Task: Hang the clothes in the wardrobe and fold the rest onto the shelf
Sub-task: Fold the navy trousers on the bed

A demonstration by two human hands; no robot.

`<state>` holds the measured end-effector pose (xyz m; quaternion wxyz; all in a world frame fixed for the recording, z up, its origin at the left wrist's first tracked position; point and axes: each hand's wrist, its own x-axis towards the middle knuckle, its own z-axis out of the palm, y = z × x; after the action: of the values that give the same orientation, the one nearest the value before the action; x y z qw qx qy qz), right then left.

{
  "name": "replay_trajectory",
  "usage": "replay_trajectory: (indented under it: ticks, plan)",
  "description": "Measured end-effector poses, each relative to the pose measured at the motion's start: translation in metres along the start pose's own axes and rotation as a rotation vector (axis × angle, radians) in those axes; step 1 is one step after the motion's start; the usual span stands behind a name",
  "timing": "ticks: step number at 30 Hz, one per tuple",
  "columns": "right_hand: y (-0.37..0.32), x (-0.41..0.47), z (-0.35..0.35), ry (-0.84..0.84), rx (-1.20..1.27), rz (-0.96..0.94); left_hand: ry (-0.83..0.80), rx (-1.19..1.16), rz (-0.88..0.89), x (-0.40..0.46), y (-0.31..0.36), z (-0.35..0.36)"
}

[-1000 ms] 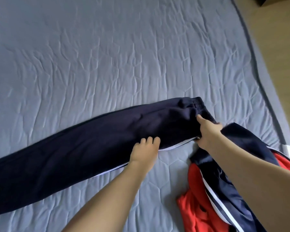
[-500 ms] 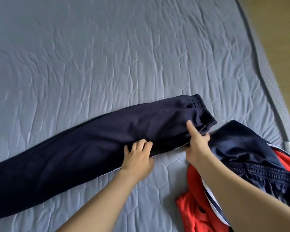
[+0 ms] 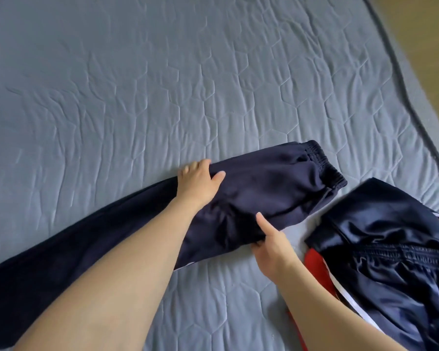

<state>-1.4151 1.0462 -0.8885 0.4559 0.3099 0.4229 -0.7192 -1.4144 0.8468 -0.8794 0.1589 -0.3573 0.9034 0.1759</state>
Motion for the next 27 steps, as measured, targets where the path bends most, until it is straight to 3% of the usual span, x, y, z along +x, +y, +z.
replay_trajectory:
  ticks: [3, 7, 11, 13, 16, 19, 21, 23, 25, 27]
  plan:
    - [0.009, 0.006, 0.002, 0.122, 0.008, -0.051, -0.02, -0.019, 0.078, 0.013, 0.003, -0.008]
    - [0.016, 0.023, 0.004, 0.274, -0.118, -0.056, 0.214, 0.055, 0.141, 0.02, 0.0, -0.016]
    - [0.03, 0.035, 0.001, 0.398, -0.204, -0.101, 0.019, 0.072, 0.039, 0.024, -0.01, -0.001]
    - [0.033, 0.035, 0.002, 0.467, -0.248, -0.137, 0.016, 0.163, 0.056, 0.028, -0.014, -0.001]
    - [0.026, 0.034, 0.007, 0.581, -0.297, -0.178, 0.102, 0.16, 0.067, 0.037, -0.014, -0.002]
    - [0.016, 0.029, 0.011, 0.582, -0.269, -0.16, 0.177, 0.26, 0.037, 0.039, -0.018, 0.008]
    - [0.01, 0.024, 0.008, 0.634, -0.404, -0.238, 0.263, 0.313, 0.013, 0.036, -0.017, 0.016]
    - [0.003, 0.014, 0.005, 0.735, -0.594, -0.454, 0.421, 0.284, 0.142, 0.019, -0.011, 0.023]
    - [-0.007, 0.004, 0.007, 0.783, -0.646, -0.635, 0.534, 0.138, 0.444, -0.018, -0.001, 0.033]
    - [-0.018, -0.001, 0.011, 0.782, -0.637, -0.699, 0.478, 0.026, 0.668, -0.069, 0.004, 0.044]
